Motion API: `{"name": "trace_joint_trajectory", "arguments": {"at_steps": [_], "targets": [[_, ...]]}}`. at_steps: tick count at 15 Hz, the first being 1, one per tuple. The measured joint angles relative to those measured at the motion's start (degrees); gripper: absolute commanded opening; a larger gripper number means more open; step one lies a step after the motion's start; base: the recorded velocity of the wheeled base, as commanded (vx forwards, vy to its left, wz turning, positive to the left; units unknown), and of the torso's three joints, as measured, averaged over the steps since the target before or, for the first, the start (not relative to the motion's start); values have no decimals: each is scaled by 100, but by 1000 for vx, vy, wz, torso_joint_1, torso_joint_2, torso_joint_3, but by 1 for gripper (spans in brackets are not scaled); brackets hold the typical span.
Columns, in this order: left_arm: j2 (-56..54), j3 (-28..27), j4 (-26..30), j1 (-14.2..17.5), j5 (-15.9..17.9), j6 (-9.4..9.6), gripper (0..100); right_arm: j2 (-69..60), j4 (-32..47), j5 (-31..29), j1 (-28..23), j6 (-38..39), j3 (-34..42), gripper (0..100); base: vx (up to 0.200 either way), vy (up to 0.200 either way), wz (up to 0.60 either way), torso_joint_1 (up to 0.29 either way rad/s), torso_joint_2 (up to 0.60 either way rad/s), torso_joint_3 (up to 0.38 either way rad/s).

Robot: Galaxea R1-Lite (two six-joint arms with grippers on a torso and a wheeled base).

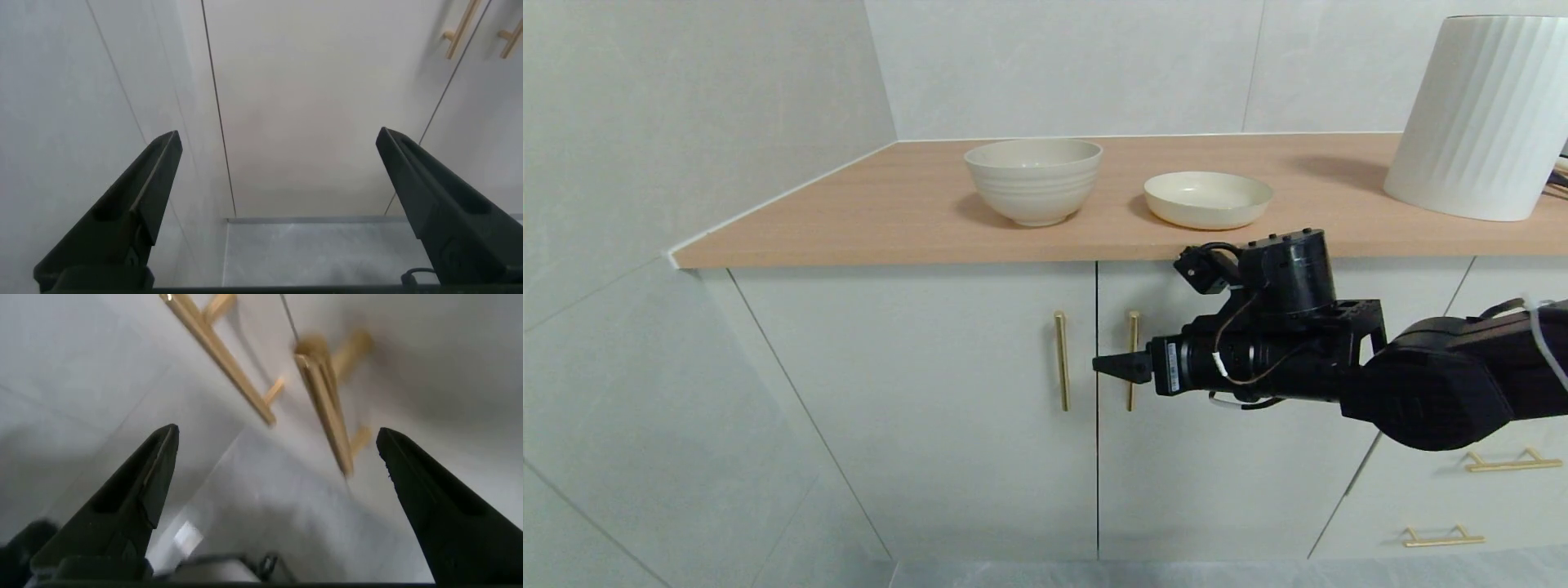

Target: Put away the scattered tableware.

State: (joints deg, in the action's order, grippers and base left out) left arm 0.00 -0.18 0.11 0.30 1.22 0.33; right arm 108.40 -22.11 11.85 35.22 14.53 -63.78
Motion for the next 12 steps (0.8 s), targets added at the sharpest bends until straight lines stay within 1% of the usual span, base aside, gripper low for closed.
{"name": "trace_joint_trajectory", "arguments": {"at_steps": [1, 2, 4, 7, 8, 12], "targets": [[0, 0, 2, 0, 0, 2, 100, 106, -240, -148, 22, 20, 15, 100, 0, 0, 0, 0, 0, 0], [0, 0, -1, 0, 1, 0, 100, 194, -319, -202, 33, 49, 24, 100, 0, 0, 0, 0, 0, 0], [0, 0, 2, 0, 1, 0, 100, 336, -673, -215, 48, 410, 30, 100, 0, 0, 0, 0, 0, 0], [0, 0, 5, 2, 1, 0, 100, 497, -1057, -233, 89, 556, 39, 100, 0, 0, 0, 0, 0, 0], [0, 0, 5, 0, 1, 0, 100, 533, -1234, -228, 96, 750, 55, 100, 0, 0, 0, 0, 0, 0], [0, 0, 0, 2, 1, 0, 100, 583, -1347, -239, 144, 878, 69, 100, 0, 0, 0, 0, 0, 0]]}}
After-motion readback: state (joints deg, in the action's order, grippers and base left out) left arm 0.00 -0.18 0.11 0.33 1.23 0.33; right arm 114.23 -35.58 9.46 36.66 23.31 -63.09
